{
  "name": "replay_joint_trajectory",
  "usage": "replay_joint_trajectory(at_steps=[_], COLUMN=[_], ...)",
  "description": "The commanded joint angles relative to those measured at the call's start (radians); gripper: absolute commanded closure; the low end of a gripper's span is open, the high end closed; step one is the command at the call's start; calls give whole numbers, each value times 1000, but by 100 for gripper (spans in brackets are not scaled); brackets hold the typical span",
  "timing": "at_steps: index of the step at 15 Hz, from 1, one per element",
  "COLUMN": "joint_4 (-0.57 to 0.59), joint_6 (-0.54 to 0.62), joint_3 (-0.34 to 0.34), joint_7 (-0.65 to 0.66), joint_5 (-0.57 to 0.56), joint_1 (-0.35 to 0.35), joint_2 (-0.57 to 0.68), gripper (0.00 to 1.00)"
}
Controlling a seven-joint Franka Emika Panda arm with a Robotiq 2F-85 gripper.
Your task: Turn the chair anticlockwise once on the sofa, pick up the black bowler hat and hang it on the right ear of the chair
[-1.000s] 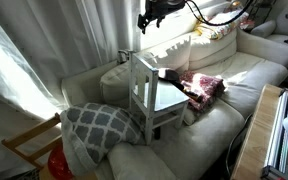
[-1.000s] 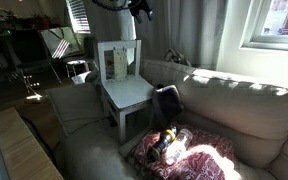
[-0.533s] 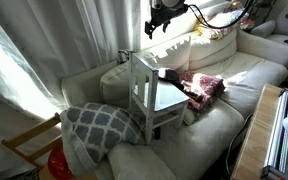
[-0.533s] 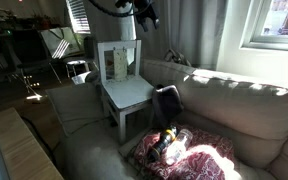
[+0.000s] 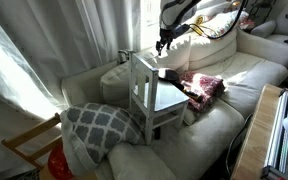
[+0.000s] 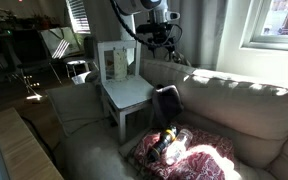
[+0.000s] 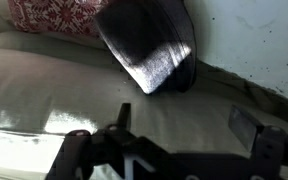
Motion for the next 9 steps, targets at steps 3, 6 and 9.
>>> replay_joint_trajectory(at_steps=[3,6,9], joint_4=[48,78,139], joint_6=[2,5,-51], joint_3=[-3,-5,2], joint_7=[-63,-63,-96], joint_5=[26,25,32], joint_1=[-28,-28,-49], joint_2=[68,100,148], gripper=[0,0,0])
